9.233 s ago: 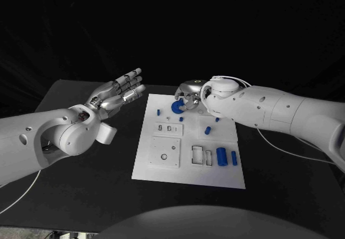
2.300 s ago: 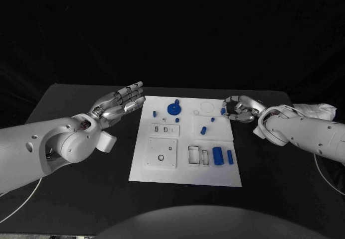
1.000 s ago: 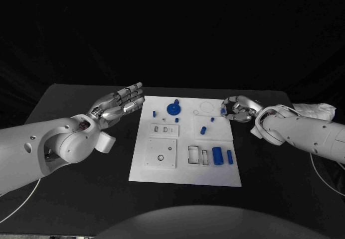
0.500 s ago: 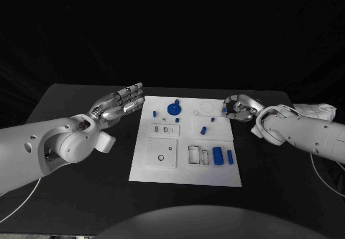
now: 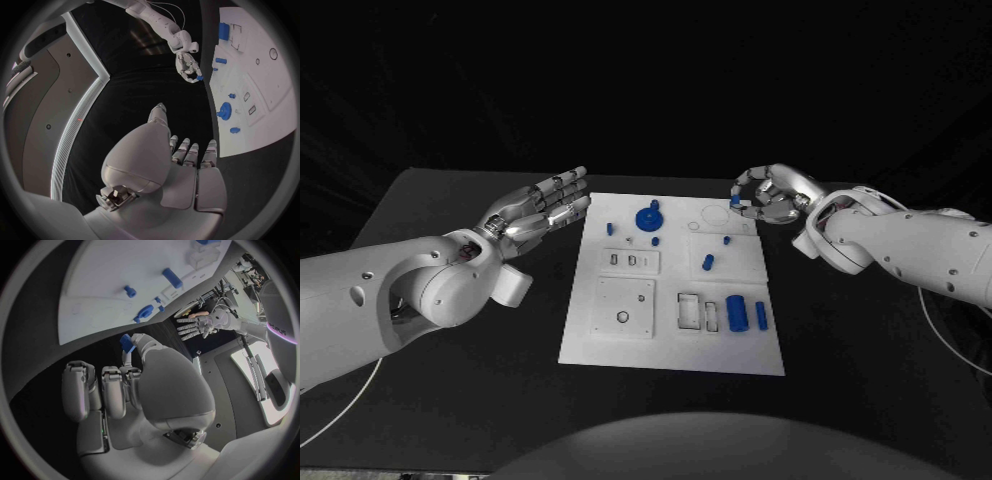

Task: Assemble the parts on the task board

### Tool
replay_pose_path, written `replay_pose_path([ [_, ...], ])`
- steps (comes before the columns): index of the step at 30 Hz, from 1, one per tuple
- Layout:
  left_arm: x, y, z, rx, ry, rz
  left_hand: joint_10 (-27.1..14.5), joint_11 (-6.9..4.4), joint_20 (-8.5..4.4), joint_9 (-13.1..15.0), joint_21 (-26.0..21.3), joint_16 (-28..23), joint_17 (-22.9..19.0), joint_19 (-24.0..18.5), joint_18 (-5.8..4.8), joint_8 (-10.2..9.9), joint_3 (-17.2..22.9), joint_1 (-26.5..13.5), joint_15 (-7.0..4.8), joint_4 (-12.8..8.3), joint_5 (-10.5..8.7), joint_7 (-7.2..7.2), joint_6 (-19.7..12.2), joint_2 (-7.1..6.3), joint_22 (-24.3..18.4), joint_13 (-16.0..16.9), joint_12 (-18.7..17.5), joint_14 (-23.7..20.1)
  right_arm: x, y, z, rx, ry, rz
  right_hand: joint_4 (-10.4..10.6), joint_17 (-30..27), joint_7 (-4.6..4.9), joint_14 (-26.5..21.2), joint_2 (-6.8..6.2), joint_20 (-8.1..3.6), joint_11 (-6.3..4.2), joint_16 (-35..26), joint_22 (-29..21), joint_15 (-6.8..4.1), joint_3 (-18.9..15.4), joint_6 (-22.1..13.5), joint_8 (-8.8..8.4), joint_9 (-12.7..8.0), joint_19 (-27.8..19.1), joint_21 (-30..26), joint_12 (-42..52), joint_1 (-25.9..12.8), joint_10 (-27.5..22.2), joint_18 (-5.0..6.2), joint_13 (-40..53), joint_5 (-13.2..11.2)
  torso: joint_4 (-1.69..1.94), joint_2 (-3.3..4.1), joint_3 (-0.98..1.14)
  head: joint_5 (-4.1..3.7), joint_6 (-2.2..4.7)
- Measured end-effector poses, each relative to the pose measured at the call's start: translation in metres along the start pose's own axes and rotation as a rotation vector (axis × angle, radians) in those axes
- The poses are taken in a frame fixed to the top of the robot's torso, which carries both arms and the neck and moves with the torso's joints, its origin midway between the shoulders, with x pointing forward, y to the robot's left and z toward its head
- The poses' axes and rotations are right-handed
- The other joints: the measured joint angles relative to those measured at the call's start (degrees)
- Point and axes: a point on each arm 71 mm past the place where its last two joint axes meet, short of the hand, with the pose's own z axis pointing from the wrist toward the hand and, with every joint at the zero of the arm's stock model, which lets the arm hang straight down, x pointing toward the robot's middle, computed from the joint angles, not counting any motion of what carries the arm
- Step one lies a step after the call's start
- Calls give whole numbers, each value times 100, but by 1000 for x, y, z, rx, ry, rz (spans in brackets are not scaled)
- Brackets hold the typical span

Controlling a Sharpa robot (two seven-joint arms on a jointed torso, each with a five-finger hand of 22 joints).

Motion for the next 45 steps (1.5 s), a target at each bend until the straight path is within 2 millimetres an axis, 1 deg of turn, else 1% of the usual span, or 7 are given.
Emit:
replay_pose_path([
  [7,2,0,2,-1,4,0,0,0,0,1,0,0,0,0,0,0,0,0,0,0,0,0,0,0,0,0,0,0,-1,54,15,-96,41,41,0,0,15,0,-8,21,46,0,0,41,-1,108,-49,-88,-21,-27,0,7,-6,0,0,-79,5,0,-1,15,0],
  [15,3,0,3,-1,6,0,0,0,0,-2,0,0,0,0,0,22,0,0,0,0,0,0,0,0,0,-1,0,0,31,105,35,-160,166,72,-17,-1,58,0,-9,75,106,0,-1,82,16,187,-107,-187,-74,-94,0,7,1,0,0,-172,12,1,2,101,0],
  [19,4,1,5,-1,8,1,0,0,0,-2,0,0,0,0,1,22,0,0,0,0,0,0,0,0,0,-1,0,0,48,121,45,-168,212,67,-17,-1,39,0,-9,103,110,0,-1,82,15,207,-118,-220,-102,-128,0,7,4,0,0,-181,9,1,-3,158,0],
  [26,4,1,5,-1,10,0,0,0,0,-3,0,0,0,0,0,22,0,0,0,0,0,5,5,0,0,-1,0,0,75,130,47,-149,271,36,-47,-1,57,20,-16,114,110,0,-1,102,32,250,-139,-263,-156,-200,0,14,4,0,0,-191,5,4,-1,264,0],
  [28,4,1,5,-2,10,1,0,0,0,-2,0,0,1,0,0,22,0,0,0,0,0,21,21,0,0,-1,0,0,81,131,47,-145,279,27,-48,-1,77,19,-17,130,140,0,-1,103,32,270,-141,-282,-178,-218,0,14,4,0,0,-191,4,5,2,275,0],
  [36,4,1,6,-2,10,2,0,0,0,-1,0,0,1,0,1,22,0,0,0,0,0,42,0,0,0,-1,0,0,105,131,43,-121,295,-13,-81,-1,55,-1,-70,133,146,0,-2,122,0,375,-185,-354,-297,-340,0,-39,-1,1,0,-201,-3,6,2,276,0],
  [45,5,1,7,-3,12,1,0,0,0,0,0,0,1,0,0,22,0,22,0,0,0,73,31,22,0,-2,0,0,116,126,40,-91,292,-54,-112,-2,45,0,-93,154,145,0,-2,122,0,385,-284,-442,-402,-465,0,-63,-1,0,1,-174,3,8,4,277,0],
])
